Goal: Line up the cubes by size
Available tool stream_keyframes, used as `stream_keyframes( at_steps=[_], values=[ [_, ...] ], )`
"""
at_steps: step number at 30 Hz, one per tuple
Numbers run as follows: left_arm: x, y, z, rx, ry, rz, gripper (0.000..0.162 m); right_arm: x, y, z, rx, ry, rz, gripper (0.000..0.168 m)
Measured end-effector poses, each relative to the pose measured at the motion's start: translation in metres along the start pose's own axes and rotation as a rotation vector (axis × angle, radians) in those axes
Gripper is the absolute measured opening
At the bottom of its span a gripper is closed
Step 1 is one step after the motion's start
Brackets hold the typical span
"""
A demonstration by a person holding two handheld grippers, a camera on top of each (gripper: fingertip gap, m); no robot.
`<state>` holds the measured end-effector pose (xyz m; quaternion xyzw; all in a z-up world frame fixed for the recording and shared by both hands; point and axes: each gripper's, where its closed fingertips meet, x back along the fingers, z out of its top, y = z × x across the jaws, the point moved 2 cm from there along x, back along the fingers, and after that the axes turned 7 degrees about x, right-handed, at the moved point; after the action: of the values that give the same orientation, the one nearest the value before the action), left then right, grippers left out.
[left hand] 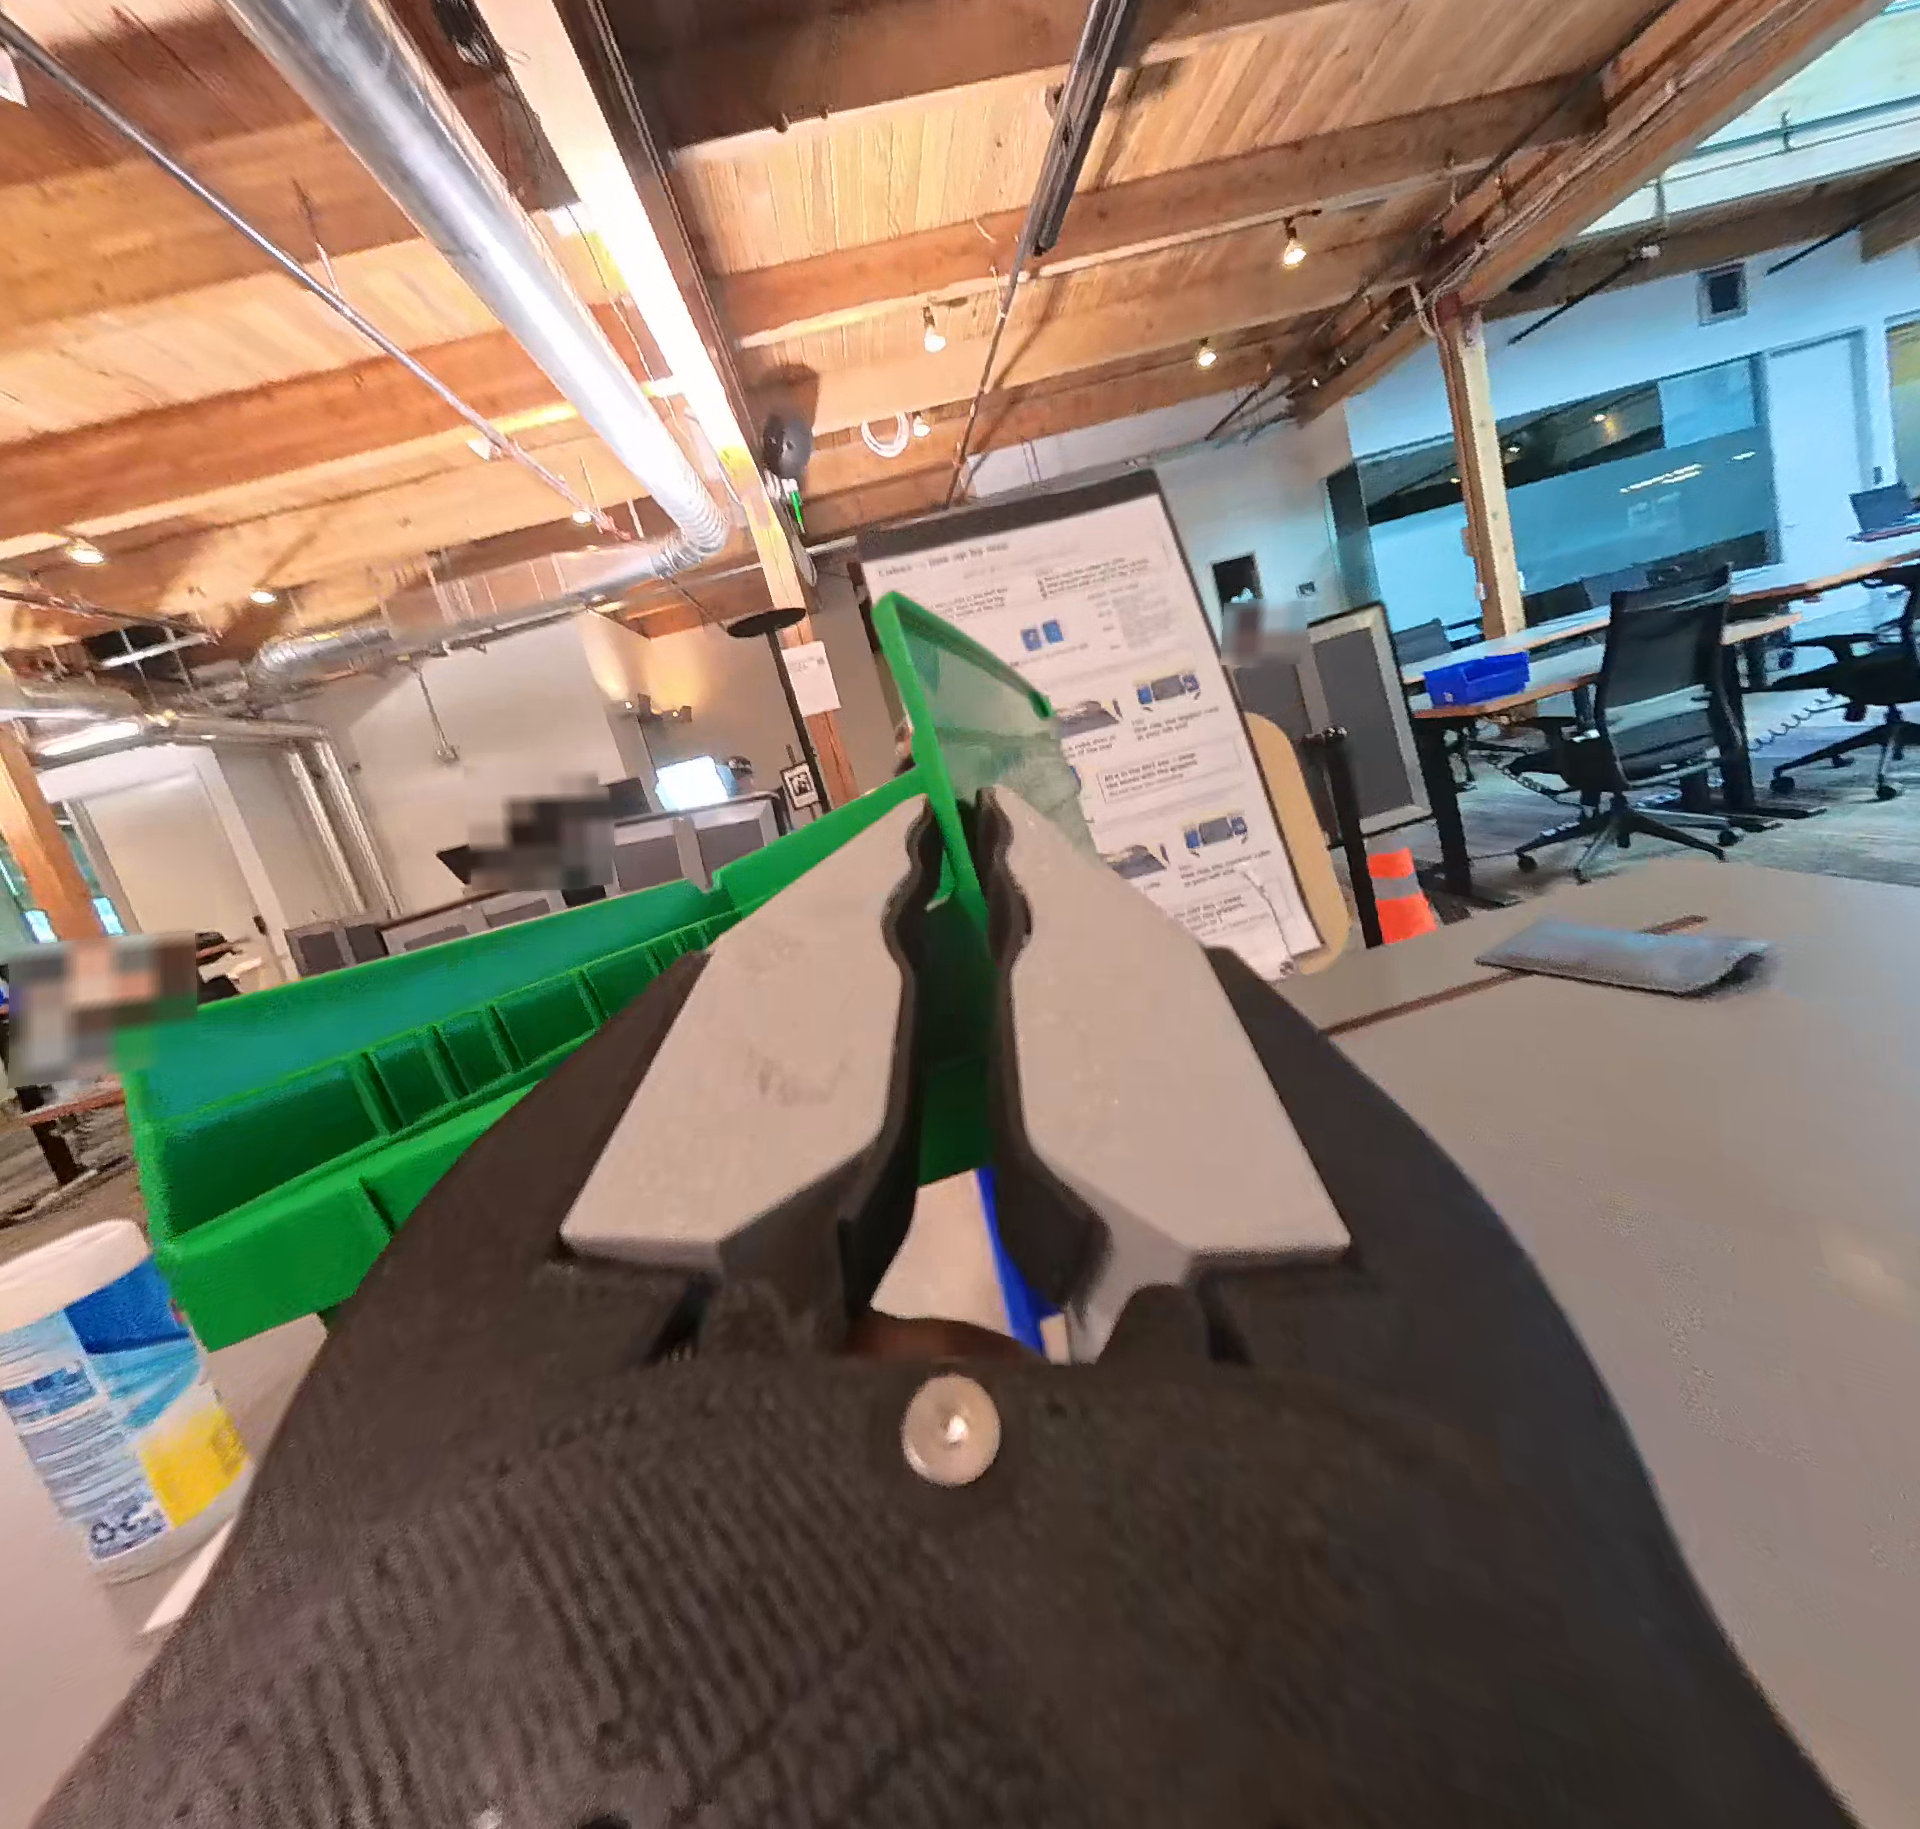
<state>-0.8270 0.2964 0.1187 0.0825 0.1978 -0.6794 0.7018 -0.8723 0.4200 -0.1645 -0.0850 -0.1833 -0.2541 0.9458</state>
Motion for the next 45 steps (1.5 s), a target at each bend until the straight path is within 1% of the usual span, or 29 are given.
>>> stream_keyframes(
  at_steps=[2,3,5,7,9,11,13,17,19,22,24,25,27,29,30,31,33,34,36,38,40,43,45],
  values=[
    [0.002,0.0,0.002,-0.012,0.014,0.02,0.003,0.006,-0.013,0.022,-0.031,0.061,0.029,0.03],
    [0.004,0.0,0.002,-0.017,0.015,0.026,0.003,0.016,-0.018,0.03,-0.02,0.089,0.056,0.03],
    [0.009,0.002,-0.001,-0.032,0.011,0.024,0.003,0.051,-0.016,0.042,0.043,0.175,0.088,0.03],
    [0.013,0.01,-0.003,-0.037,0.014,0.01,0.004,0.093,0.002,0.044,0.102,0.254,0.091,0.031],
    [0.013,0.024,-0.004,-0.026,0.028,-0.012,0.004,0.135,0.029,0.039,0.108,0.3,0.096,0.033],
    [0.009,0.048,-0.004,-0.026,0.047,-0.049,0.003,0.171,0.06,0.028,0.08,0.282,0.109,0.042],
    [0.003,0.083,-0.008,-0.046,0.063,-0.097,0.003,0.204,0.094,0.011,0.104,0.228,0.092,0.046],
    [-0.006,0.174,-0.027,-0.079,0.068,-0.214,0.003,0.274,0.182,-0.019,0.171,0.098,-0.141,0.048],
    [-0.008,0.219,-0.042,-0.049,0.071,-0.27,0.003,0.309,0.213,-0.03,0.147,0.063,-0.2,0.048],
    [-0.015,0.282,-0.075,-0.001,0.047,-0.333,0.004,0.35,0.25,-0.044,0.105,0.037,-0.282,0.048],
    [-0.021,0.319,-0.1,0.017,0.014,-0.357,0.005,0.369,0.261,-0.054,0.104,-0.024,-0.284,0.05],
    [-0.024,0.336,-0.114,0.023,-0.012,-0.375,0.005,0.379,0.267,-0.056,0.101,-0.023,-0.299,0.051],
    [-0.027,0.373,-0.145,0.047,-0.086,-0.437,0.005,0.398,0.277,-0.052,0.089,0.04,-0.339,0.046],
    [-0.026,0.41,-0.168,0.049,-0.113,-0.503,0.004,0.408,0.284,-0.052,0.049,0.072,-0.347,0.045],
    [-0.026,0.427,-0.18,0.045,-0.148,-0.527,0.003,0.41,0.287,-0.056,0.035,0.056,-0.344,0.039],
    [-0.029,0.441,-0.189,0.053,-0.177,-0.537,0.002,0.411,0.293,-0.066,0.042,-0.01,-0.365,0.026],
    [-0.035,0.464,-0.211,0.044,-0.279,-0.551,0.004,0.419,0.312,-0.075,0.074,-0.06,-0.487,0.04],
    [-0.037,0.474,-0.223,0.039,-0.337,-0.579,0.005,0.422,0.317,-0.08,0.081,-0.083,-0.516,0.039],
    [-0.032,0.484,-0.243,0.084,-0.47,-0.648,0.008,0.428,0.324,-0.087,0.062,-0.114,-0.541,0.04],
    [-0.02,0.479,-0.251,0.163,-0.555,-0.711,0.01,0.431,0.324,-0.086,0.045,-0.103,-0.539,0.04],
    [-0.007,0.461,-0.246,0.243,-0.575,-0.761,0.007,0.424,0.309,-0.078,0.044,-0.067,-0.468,0.039],
    [0.015,0.417,-0.238,0.271,-0.588,-0.787,0.005,0.395,0.264,-0.064,0.078,-0.027,-0.299,0.039],
    [0.029,0.382,-0.235,0.289,-0.592,-0.776,0.005,0.366,0.229,-0.066,0.125,-0.071,-0.183,0.041]
  ],
)
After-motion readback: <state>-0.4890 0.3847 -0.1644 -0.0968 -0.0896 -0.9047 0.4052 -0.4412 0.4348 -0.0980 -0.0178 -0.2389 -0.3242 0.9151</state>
